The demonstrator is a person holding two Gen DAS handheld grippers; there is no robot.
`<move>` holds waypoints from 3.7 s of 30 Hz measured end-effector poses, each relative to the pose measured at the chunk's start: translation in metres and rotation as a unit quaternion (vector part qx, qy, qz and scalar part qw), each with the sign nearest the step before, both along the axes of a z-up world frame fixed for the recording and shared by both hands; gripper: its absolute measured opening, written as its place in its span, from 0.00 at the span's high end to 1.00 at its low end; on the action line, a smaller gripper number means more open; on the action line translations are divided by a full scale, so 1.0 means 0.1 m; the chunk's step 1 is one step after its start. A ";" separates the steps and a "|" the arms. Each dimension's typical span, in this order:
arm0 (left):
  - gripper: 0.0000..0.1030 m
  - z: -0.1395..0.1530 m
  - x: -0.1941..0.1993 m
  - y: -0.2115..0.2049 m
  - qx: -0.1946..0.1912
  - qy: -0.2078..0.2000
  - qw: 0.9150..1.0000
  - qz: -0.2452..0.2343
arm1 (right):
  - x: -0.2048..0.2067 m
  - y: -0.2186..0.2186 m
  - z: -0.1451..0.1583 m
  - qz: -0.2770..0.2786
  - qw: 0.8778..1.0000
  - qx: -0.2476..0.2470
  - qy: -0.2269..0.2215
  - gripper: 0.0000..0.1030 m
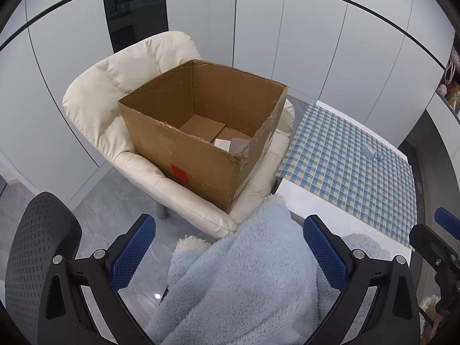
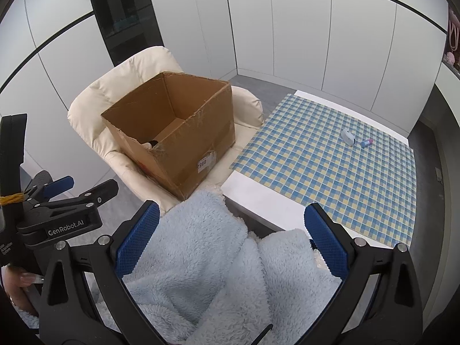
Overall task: Organize objects
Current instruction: 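Move both open tools back toward the checked table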
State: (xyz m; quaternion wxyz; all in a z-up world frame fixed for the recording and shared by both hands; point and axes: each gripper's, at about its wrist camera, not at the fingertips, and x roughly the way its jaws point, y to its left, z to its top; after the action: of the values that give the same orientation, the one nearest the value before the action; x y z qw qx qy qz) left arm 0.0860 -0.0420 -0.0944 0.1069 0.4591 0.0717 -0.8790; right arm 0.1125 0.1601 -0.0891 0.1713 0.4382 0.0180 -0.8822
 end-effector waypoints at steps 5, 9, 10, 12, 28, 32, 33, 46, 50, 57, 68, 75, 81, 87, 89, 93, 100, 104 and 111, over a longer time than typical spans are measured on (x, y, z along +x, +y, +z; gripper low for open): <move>0.01 0.00 -0.02 0.04 -0.002 0.000 1.000 -0.007 | 0.01 0.04 -0.01 -0.008 1.000 -0.001 -0.003 0.01; 0.01 0.01 -0.04 0.10 -0.002 -0.001 1.000 -0.014 | 0.01 0.08 -0.03 -0.014 1.000 -0.001 -0.003 0.01; 0.01 0.01 -0.05 0.12 -0.003 0.000 1.000 -0.018 | 0.01 0.09 -0.03 -0.016 1.000 -0.001 -0.004 0.01; 0.01 0.03 -0.07 0.16 -0.007 0.005 1.000 -0.023 | 0.02 0.11 -0.04 -0.020 1.000 0.000 -0.004 0.01; 0.01 0.07 -0.27 0.71 -0.016 0.016 0.995 -0.096 | 0.11 0.60 -0.08 -0.086 0.996 -0.003 -0.014 0.01; 0.01 0.06 -0.30 0.91 -0.018 0.014 0.993 -0.120 | 0.15 0.77 -0.09 -0.106 0.994 -0.006 -0.017 0.01; 0.01 0.05 -0.30 0.96 -0.018 0.014 0.992 -0.126 | 0.17 0.82 -0.09 -0.113 0.993 -0.006 -0.017 0.01; 0.01 -0.03 -0.40 1.57 -0.022 0.007 0.979 -0.205 | 0.36 1.41 -0.14 -0.193 0.981 -0.011 -0.030 0.01; 0.01 -0.05 -0.42 1.70 -0.022 0.005 0.976 -0.219 | 0.41 1.56 -0.16 -0.213 0.976 -0.012 -0.034 0.01; 0.01 -0.08 -0.49 1.86 -0.021 0.001 0.972 -0.235 | 0.45 1.76 -0.20 -0.237 0.971 -0.014 -0.040 0.01; 0.01 -0.19 -0.73 1.99 -0.023 -0.008 0.972 -0.235 | 0.27 1.98 -0.27 -0.256 0.966 -0.014 -0.041 0.01; 0.01 -0.26 -0.95 2.08 -0.019 -0.008 0.973 -0.228 | 0.06 2.16 -0.40 -0.268 0.962 -0.011 -0.050 0.01; 0.01 -0.31 -1.21 2.14 -0.012 -0.007 0.975 -0.224 | -0.18 2.31 -0.49 -0.277 0.959 -0.003 -0.053 0.01; 0.01 -0.36 -1.53 2.17 -0.003 -0.007 0.977 -0.212 | -0.51 2.45 -0.55 -0.280 0.959 0.009 -0.054 0.01; 0.01 -0.42 -1.65 2.20 -0.005 -0.014 0.977 -0.213 | -0.63 2.49 -0.59 -0.279 0.959 0.006 -0.057 0.01; 0.01 -0.52 -1.86 2.27 -0.012 -0.022 0.976 -0.214 | -0.85 2.58 -0.68 -0.280 0.958 0.009 -0.061 0.01; 0.01 -0.78 -2.32 2.40 -0.022 -0.032 0.979 -0.200 | -1.29 2.76 -0.89 -0.277 0.958 0.013 -0.071 0.01; 0.01 -0.96 -2.61 2.49 -0.021 -0.040 0.980 -0.195 | -1.59 2.85 -1.11 -0.271 0.958 0.022 -0.085 0.01; 0.01 -1.36 -3.05 2.68 0.002 -0.061 0.976 -0.208 | -2.18 3.03 -1.52 -0.228 0.971 0.033 -0.067 0.01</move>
State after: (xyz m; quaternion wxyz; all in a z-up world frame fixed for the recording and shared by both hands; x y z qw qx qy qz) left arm -0.2188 0.2257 -0.2307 -0.0747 0.5168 -0.0302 -0.8523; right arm -0.1050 0.4634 -0.2411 -0.0485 0.4945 -0.0646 -0.8654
